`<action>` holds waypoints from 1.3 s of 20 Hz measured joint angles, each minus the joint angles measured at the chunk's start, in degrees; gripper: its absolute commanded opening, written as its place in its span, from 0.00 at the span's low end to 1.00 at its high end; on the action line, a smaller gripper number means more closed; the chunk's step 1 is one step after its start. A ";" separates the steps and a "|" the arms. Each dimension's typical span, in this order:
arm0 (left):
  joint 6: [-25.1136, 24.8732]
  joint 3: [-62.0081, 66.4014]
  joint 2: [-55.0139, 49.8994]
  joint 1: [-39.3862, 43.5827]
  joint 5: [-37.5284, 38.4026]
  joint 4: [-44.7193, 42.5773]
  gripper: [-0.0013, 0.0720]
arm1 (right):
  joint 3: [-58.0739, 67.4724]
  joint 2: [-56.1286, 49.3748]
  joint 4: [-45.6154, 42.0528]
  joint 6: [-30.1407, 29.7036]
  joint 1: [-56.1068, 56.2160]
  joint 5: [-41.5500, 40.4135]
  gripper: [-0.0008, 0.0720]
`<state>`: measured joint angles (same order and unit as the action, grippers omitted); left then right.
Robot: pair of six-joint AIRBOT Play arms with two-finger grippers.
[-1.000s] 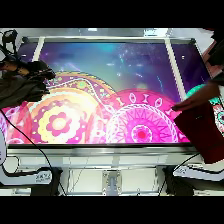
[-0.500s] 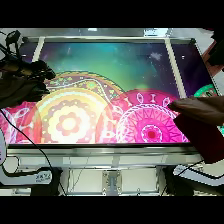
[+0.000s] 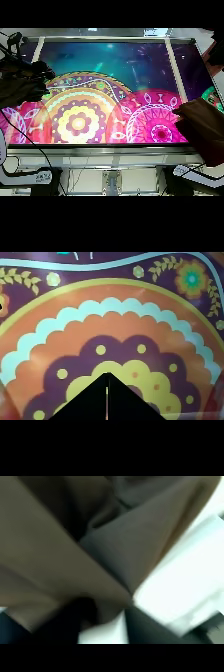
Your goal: Fold the shirts.
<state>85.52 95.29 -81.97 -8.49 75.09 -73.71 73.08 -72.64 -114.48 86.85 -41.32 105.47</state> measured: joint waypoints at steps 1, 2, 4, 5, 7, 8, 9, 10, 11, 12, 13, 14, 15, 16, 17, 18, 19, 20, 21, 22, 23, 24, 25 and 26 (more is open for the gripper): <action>0.00 0.00 0.00 0.00 0.02 0.09 0.04 | -0.44 0.11 -0.52 -0.09 -0.11 -0.02 0.64; 0.00 0.00 0.00 0.00 0.02 0.11 0.04 | -0.39 0.35 -0.92 -0.09 -0.11 -0.09 0.64; 0.00 0.00 0.00 0.00 -0.02 0.33 0.04 | 1.60 1.03 -1.18 0.15 0.20 -0.09 0.64; 0.00 0.00 0.00 0.00 -0.09 0.48 0.04 | 3.61 1.38 -0.31 0.68 0.61 -0.44 0.64; 0.00 0.00 0.00 0.00 -0.66 2.10 0.04 | 8.26 1.97 8.50 1.73 1.99 -3.21 0.64; 0.00 0.00 0.00 0.02 -1.01 3.69 0.04 | 10.10 2.16 15.72 1.86 2.89 -5.77 0.64; -0.20 0.00 0.00 0.17 -1.55 5.86 0.04 | 11.52 2.38 24.24 1.29 4.07 -8.96 0.64; -0.72 -0.07 0.00 0.48 -1.97 8.59 0.04 | 12.46 2.51 34.23 -0.94 5.97 -13.27 0.64; -1.55 -0.17 0.00 1.11 -2.82 11.17 0.04 | 12.74 2.62 45.00 -5.03 9.16 -18.97 0.64; -2.14 -0.35 0.00 2.05 -3.54 13.14 0.04 | 12.63 2.69 54.14 -9.33 12.79 -24.63 0.64; -2.93 -0.59 -0.04 3.37 -4.42 14.82 0.04 | 11.98 2.73 60.43 -13.31 17.14 -30.14 0.64; -3.52 -0.87 -0.07 4.76 -5.20 15.80 0.04 | 11.04 2.56 63.36 -16.04 21.35 -35.47 0.64; -4.11 -1.09 -0.15 6.23 -5.88 16.37 0.04 | 9.86 2.12 64.81 -18.29 25.66 -40.52 0.64; -4.59 -1.27 -0.24 7.80 -6.40 16.46 0.04 | 8.81 1.64 65.07 -19.93 29.42 -44.41 0.64; -4.90 -1.38 -0.28 9.14 -6.75 16.52 0.04 | 7.80 1.01 65.00 -21.27 33.11 -47.69 0.64; -5.18 -1.44 -0.31 10.27 -7.21 16.50 0.04 | 7.02 0.33 63.98 -22.25 36.37 -50.10 0.63; -5.44 -1.53 -0.35 11.10 -7.52 16.37 0.04 | 6.49 -0.22 62.25 -22.91 38.86 -51.82 0.64; -5.62 -1.55 -0.37 11.65 -7.78 16.31 0.04 | 6.10 -0.68 59.67 -23.52 41.20 -53.44 0.64; -5.68 -1.60 -0.37 12.09 -8.09 16.26 0.04 | 5.81 -0.98 57.07 -23.96 42.95 -54.21 0.64; -5.84 -1.64 -0.37 12.39 -8.35 16.13 0.04 | 5.57 -1.22 54.73 -24.33 44.46 -55.10 0.64; -5.86 -1.64 -0.37 12.59 -8.66 16.02 0.04 | 5.44 -1.38 53.00 -24.59 45.46 -55.58 0.64; -5.88 -1.64 -0.37 12.72 -8.87 15.98 0.04 | 5.35 -1.49 51.65 -24.79 46.25 -55.91 0.64; -5.90 -1.64 -0.37 12.87 -9.01 15.96 0.04 | 5.27 -1.57 50.56 -24.96 46.71 -56.30 0.64; -5.97 -1.64 -0.37 12.94 -9.05 15.96 0.04 | 5.18 -1.66 49.57 -25.03 47.08 -56.63 0.64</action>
